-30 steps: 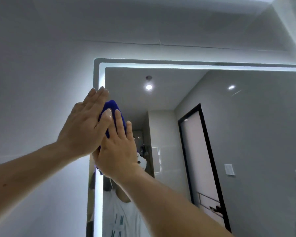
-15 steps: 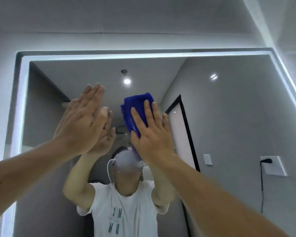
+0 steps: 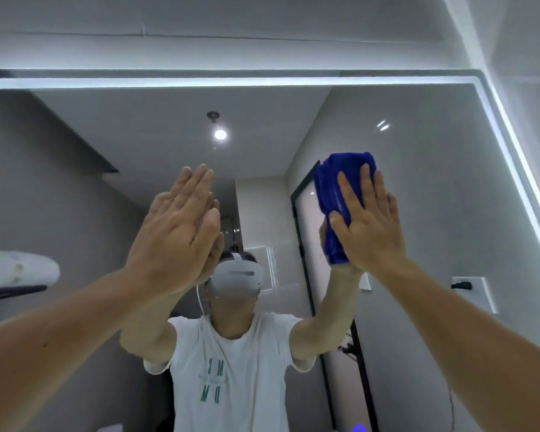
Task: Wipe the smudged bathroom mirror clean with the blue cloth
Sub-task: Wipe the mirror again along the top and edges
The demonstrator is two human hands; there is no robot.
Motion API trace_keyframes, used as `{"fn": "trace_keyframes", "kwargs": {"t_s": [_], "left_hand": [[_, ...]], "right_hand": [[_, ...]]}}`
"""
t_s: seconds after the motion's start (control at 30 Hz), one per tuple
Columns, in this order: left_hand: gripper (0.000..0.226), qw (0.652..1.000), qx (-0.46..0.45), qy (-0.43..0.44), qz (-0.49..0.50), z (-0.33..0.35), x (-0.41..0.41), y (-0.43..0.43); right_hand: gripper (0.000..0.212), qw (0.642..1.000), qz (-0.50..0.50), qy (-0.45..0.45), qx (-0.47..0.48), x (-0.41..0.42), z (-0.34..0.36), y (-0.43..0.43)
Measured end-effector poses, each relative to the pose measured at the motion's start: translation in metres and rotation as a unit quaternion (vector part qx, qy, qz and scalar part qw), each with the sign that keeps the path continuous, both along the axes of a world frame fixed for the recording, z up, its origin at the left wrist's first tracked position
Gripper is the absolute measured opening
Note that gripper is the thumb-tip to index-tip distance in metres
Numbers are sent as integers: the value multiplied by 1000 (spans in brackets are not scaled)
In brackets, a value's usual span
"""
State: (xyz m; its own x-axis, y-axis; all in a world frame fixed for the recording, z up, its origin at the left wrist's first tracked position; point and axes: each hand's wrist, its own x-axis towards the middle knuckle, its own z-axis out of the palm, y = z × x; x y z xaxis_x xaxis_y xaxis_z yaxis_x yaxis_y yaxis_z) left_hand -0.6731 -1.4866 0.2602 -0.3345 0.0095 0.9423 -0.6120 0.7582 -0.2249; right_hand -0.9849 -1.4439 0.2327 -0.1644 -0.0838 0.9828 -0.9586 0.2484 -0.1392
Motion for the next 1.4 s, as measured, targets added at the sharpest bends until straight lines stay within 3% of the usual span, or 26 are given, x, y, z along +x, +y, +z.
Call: {"fn": "trace_keyframes", "kwargs": {"t_s": [0.17, 0.37, 0.53, 0.67, 0.87, 1.03, 1.13, 1.23, 1.3, 1.37, 1.4], "left_hand": [[79, 1000, 2, 4, 17, -7, 45, 0], [85, 999, 21, 11, 23, -13, 103, -9], [80, 999, 16, 14, 27, -18, 158, -27], [65, 998, 32, 24, 40, -22, 209, -41], [63, 996, 37, 17, 73, -25, 274, -50], [72, 994, 53, 44, 89, -27, 281, -47], [72, 993, 48, 54, 92, -20, 276, -43], [67, 993, 34, 64, 91, -12, 259, -37], [59, 984, 89, 57, 145, -4, 211, -45], [58, 951, 195, 53, 236, -1, 165, -58], [59, 955, 175, 43, 234, 3, 157, -60]], "right_hand": [[65, 999, 4, -37, -12, 42, -9, -9], [65, 999, 41, 31, 6, 168, -19, -41], [65, 994, 76, 70, 24, 294, -37, -78], [63, 989, 98, 100, 37, 381, -53, -102], [79, 978, 124, 151, 78, 460, -72, -121], [67, 950, 87, 247, 168, 454, -67, -112], [64, 930, 74, 316, 174, 429, -45, -107], [62, 944, 65, 293, 136, 389, -5, -98], [61, 961, 57, 251, 104, 354, 27, -89], [61, 977, 40, 192, 80, 309, 57, -78], [61, 984, 29, 159, 70, 283, 69, -72]]}}
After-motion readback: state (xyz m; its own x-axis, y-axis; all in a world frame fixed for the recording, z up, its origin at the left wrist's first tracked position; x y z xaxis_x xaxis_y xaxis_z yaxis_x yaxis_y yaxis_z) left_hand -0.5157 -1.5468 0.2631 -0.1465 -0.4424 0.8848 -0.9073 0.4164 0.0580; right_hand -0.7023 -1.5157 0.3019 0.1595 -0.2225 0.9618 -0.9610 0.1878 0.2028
